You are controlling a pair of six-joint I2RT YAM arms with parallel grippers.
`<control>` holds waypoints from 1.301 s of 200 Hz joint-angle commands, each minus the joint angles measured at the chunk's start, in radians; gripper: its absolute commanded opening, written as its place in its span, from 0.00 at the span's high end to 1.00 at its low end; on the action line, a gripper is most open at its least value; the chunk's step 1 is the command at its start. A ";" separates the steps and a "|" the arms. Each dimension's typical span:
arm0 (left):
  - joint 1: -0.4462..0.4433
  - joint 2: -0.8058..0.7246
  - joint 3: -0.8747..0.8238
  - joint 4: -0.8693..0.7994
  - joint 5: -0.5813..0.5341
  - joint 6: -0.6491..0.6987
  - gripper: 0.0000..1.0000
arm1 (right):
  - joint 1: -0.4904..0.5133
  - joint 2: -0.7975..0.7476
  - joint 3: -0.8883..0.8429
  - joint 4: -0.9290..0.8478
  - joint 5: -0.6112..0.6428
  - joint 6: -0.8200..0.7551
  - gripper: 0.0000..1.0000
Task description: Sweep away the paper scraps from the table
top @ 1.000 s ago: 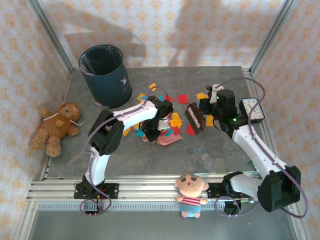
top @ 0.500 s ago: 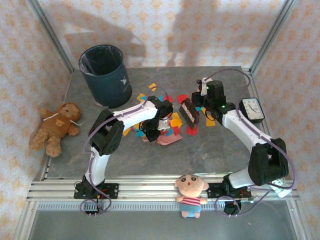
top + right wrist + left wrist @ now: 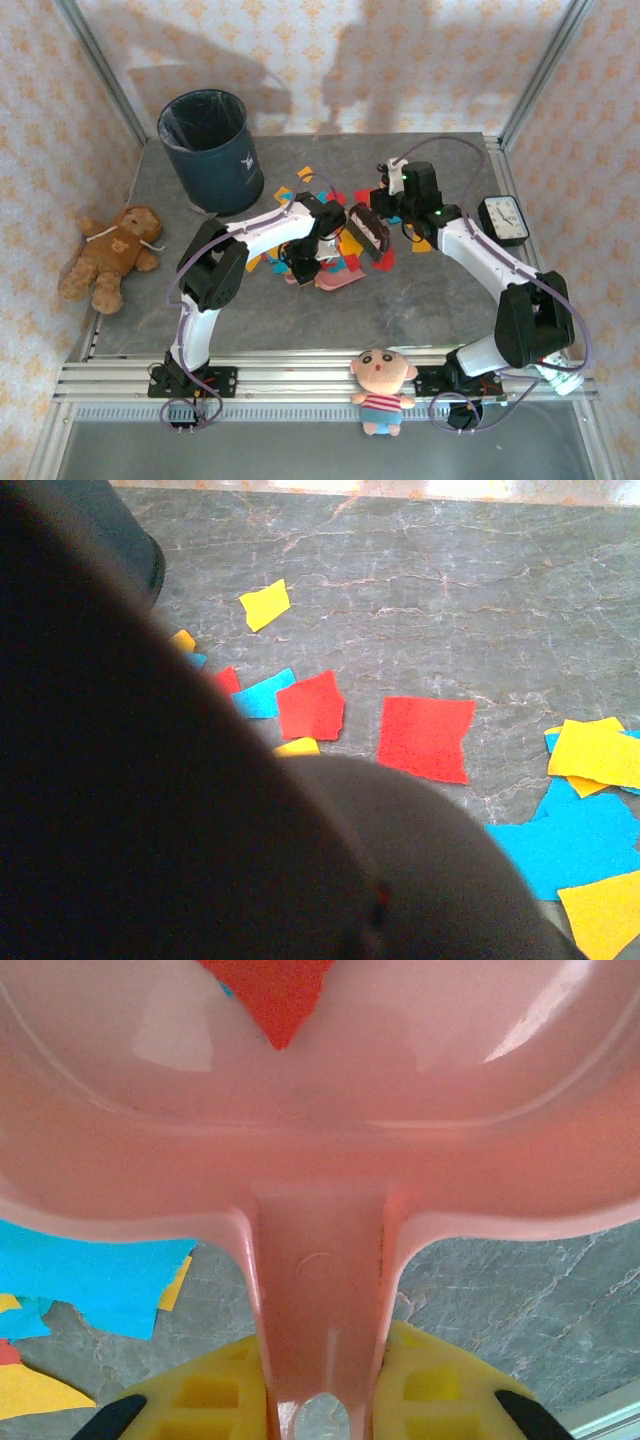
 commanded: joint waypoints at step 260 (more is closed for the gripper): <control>0.009 -0.139 -0.086 0.161 0.035 -0.013 1.00 | 0.006 -0.408 -0.155 -0.036 0.205 0.220 1.00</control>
